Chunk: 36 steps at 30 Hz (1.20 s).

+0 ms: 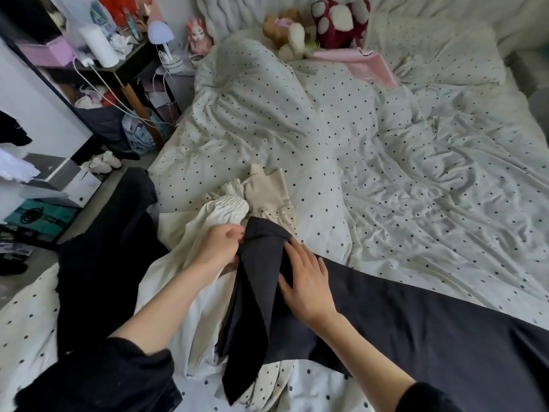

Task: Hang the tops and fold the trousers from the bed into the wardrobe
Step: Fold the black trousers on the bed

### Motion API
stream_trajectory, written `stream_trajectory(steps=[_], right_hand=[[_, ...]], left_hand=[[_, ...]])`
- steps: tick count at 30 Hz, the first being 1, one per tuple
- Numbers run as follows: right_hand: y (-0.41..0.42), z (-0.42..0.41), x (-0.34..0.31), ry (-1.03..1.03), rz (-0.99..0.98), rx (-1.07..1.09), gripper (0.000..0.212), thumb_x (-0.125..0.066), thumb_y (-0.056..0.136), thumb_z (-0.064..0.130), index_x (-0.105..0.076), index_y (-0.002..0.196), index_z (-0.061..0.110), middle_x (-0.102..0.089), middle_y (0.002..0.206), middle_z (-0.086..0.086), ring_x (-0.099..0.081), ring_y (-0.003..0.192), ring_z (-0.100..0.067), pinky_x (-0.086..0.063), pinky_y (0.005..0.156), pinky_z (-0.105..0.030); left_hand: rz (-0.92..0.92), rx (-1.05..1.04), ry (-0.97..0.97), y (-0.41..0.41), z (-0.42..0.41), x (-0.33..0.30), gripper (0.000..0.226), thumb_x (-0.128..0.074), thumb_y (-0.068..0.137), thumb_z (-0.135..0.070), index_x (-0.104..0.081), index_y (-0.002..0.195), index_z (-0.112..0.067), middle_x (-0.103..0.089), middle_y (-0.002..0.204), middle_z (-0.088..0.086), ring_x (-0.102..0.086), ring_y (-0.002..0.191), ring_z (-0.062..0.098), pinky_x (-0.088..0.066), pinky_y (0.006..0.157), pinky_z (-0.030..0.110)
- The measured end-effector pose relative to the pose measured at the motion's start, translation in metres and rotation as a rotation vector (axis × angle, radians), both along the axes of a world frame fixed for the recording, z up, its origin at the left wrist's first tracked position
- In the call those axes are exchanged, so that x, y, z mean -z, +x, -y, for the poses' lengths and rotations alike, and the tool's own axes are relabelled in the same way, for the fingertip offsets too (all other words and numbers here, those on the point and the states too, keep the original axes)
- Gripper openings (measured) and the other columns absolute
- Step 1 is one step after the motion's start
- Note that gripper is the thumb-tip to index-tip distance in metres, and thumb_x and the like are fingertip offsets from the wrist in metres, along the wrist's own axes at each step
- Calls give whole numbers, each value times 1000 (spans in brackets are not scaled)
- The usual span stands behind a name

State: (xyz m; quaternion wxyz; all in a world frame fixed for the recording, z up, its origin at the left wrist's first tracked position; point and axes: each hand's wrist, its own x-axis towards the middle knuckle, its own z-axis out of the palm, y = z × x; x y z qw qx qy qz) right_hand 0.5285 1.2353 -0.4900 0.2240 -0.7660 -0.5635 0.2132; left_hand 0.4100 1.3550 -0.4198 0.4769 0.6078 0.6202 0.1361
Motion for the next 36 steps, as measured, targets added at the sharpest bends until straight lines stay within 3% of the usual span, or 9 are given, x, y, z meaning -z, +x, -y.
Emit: stream_trajectory(steps=[4, 8, 13, 16, 19, 21, 24, 32, 36], right_hand=[[7, -22, -17, 150, -195, 75, 56, -38, 87, 24, -38, 143, 18, -39, 146, 1, -38, 130, -20, -34, 107, -37], [-2, -24, -42, 200, -473, 359, 18, -56, 90, 35, -62, 99, 21, -56, 101, 6, -58, 86, -11, -45, 82, -26], [-24, 11, -46, -97, -607, 298, 77, -73, 70, 54, -42, 132, 20, -46, 124, 8, -48, 114, -9, -40, 98, -22], [-23, 18, -36, -220, -476, 264, 72, -70, 80, 37, -34, 139, 14, -41, 132, 1, -43, 125, -16, -34, 99, -20], [-9, 19, -35, -236, -360, 372, 16, -52, 92, 22, -57, 103, 11, -62, 104, -6, -58, 103, -25, -44, 80, -28], [2, 19, -37, -230, -383, 461, 15, -49, 94, 20, -59, 87, 11, -65, 90, -8, -62, 92, -28, -42, 70, -28], [17, 17, -41, -209, -701, 597, 15, -55, 90, 20, -62, 84, 9, -68, 90, -8, -65, 88, -25, -54, 80, -38], [33, -21, -90, -90, -1099, 616, 15, -52, 94, 15, -57, 84, 6, -59, 75, -11, -61, 58, -20, -51, 43, -23], [0, -53, -104, -277, -1445, 370, 38, -39, 100, 40, -51, 121, 11, -52, 127, -16, -61, 101, -33, -55, 65, -36]], left_hand=[[164, -93, -146, -6, 2, -8, 39, -32, 94, 11, -50, 127, 2, -54, 124, 15, -53, 104, 23, -45, 80, 29], [204, -45, -183, -9, 7, -12, 38, -53, 90, 6, -49, 128, 5, -59, 110, 15, -59, 85, 18, -53, 61, 18], [141, 26, -163, -4, 13, -10, 45, -68, 83, -6, -53, 125, -3, -59, 87, -1, -58, 78, 9, -50, 65, 19], [57, 86, -91, -1, 16, -6, 50, -72, 80, -6, -52, 126, -7, -60, 95, 4, -59, 91, 17, -50, 85, 30], [-29, 89, -18, 0, 21, -1, 49, -71, 79, -7, -51, 124, -9, -60, 93, -1, -58, 97, 19, -46, 93, 33], [-53, 62, -36, -1, 25, 2, 34, -68, 82, -10, -56, 113, -12, -61, 97, -1, -58, 99, 19, -45, 92, 31], [-101, 80, -31, -3, 29, 5, 18, -67, 83, -15, -53, 73, -18, -54, 75, -1, -53, 78, 16, -39, 78, 26], [-37, 127, 96, -18, 18, -14, 6, -57, 87, -8, -62, 86, -11, -67, 85, 12, -59, 77, 26, -49, 78, 37], [4, -4, -15, -36, 18, -15, 20, -47, 97, -14, -60, 111, -14, -63, 93, 3, -62, 82, 18, -53, 75, 34]])
